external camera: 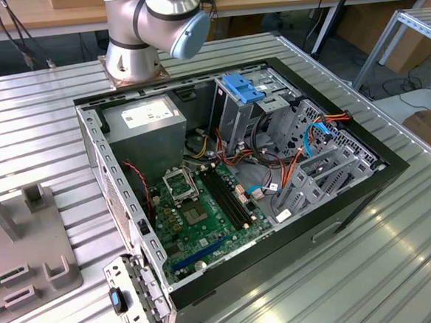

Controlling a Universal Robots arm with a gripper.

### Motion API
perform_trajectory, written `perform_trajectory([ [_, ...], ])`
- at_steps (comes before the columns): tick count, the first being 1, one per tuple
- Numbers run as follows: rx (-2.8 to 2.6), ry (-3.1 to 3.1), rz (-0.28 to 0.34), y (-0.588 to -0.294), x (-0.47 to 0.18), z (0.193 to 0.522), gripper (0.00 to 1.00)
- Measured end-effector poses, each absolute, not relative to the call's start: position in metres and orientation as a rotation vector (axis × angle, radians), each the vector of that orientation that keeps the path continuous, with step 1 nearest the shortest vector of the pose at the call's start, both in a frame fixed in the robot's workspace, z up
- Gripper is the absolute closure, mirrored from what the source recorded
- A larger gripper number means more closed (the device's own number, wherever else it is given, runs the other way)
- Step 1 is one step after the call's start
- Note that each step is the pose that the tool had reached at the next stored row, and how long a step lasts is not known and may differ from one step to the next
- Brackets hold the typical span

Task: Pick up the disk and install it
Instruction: 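Reach for the disk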

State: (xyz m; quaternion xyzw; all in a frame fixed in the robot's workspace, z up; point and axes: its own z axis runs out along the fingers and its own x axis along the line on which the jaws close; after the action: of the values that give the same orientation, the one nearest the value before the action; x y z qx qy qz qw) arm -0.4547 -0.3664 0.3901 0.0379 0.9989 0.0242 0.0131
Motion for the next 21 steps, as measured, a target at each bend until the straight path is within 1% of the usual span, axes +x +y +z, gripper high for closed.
perform_trajectory([
  [4,0.118,3.112,0.075,-0.354,-0.469,0.388,0.89],
  [8,0.118,3.112,0.074,-0.354,-0.471,0.385,0.89],
  [19,0.119,3.127,0.041,-0.354,-0.471,0.384,0.89],
  [21,0.118,3.126,-0.002,-0.354,-0.471,0.384,0.89],
])
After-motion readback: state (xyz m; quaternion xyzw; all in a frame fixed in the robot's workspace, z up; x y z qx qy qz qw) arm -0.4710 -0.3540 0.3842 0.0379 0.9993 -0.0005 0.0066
